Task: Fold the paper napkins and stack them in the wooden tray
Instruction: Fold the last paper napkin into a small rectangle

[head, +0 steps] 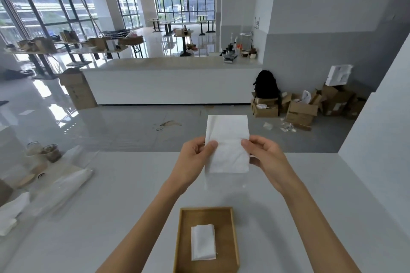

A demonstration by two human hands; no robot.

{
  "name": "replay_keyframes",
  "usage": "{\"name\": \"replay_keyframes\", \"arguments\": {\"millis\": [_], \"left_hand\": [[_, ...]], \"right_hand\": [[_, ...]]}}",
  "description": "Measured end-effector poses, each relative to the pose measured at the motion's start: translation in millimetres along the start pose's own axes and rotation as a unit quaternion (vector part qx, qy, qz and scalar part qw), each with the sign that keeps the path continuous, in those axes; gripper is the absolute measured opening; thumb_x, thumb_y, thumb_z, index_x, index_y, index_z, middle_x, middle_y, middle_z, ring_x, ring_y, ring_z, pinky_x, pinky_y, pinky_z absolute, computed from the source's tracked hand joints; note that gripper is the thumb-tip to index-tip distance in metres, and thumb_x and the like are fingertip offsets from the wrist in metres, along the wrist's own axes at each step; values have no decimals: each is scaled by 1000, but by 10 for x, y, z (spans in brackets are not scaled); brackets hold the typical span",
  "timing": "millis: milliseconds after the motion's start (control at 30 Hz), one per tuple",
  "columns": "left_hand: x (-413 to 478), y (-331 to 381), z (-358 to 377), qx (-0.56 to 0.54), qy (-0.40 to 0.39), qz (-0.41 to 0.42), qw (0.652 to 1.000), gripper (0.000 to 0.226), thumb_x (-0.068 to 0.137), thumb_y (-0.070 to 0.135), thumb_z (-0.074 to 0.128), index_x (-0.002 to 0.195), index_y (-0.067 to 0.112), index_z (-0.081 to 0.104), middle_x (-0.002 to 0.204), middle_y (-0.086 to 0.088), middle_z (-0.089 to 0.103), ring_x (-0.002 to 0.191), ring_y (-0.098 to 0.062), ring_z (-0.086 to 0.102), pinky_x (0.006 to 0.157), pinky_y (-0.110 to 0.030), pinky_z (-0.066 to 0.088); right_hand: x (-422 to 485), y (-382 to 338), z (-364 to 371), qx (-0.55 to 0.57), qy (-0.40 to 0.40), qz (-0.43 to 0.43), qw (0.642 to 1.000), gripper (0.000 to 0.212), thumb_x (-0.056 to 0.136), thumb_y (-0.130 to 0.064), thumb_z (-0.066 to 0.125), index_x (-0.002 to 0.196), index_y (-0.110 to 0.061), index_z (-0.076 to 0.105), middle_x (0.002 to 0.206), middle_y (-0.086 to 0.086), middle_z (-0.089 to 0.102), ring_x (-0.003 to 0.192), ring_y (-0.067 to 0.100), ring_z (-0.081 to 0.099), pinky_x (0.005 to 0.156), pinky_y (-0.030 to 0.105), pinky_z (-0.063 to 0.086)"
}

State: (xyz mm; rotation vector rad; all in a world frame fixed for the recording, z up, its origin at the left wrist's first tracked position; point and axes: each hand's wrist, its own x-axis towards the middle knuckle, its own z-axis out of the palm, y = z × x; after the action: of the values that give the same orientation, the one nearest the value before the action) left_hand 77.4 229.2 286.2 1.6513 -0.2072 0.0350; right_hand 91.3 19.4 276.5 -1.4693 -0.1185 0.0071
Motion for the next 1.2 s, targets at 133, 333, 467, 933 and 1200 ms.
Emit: {"name": "replay_keyframes", "arguments": {"millis": [133,333,467,933,1200], "left_hand": [[27,13,-85,-23,-9,0,1000,20,103,21,58,115,16,74,104,-7,80,98,-23,77,87,-40,62],[117,68,-126,-43,-18,9,999,18,102,22,60,112,17,75,104,-10,80,96,-23,77,78,-30,63],[160,101,-145,-62,-51,29,996,21,102,16,60,118,19,72,106,-8,80,98,-23,77,78,-29,61],[126,196,-74,-243,-82,10,967,27,100,33,46,117,19,61,92,-13,60,72,-17,66,68,-29,58],[66,90,-92,-131,-94,-9,987,44,96,8,67,135,18,48,114,-11,77,99,-29,75,80,-38,62]], "right_hand": [[28,-64,15,-23,4,-14,1000,15,95,-21,67,106,-13,74,99,3,80,85,16,77,67,20,58],[53,-179,19,-62,-32,-32,997,25,94,-24,68,117,-14,69,101,5,80,90,21,77,72,26,61],[72,-255,-25,-47,-33,-53,997,18,95,-16,66,112,-22,70,102,6,80,92,22,77,75,29,62],[23,-487,-9,-98,4,-196,976,39,98,10,48,82,-17,72,79,-20,72,74,-3,63,59,12,46],[42,-440,-7,-135,6,-192,972,32,105,-10,47,105,-28,73,89,-7,72,80,6,63,65,15,50]]}}
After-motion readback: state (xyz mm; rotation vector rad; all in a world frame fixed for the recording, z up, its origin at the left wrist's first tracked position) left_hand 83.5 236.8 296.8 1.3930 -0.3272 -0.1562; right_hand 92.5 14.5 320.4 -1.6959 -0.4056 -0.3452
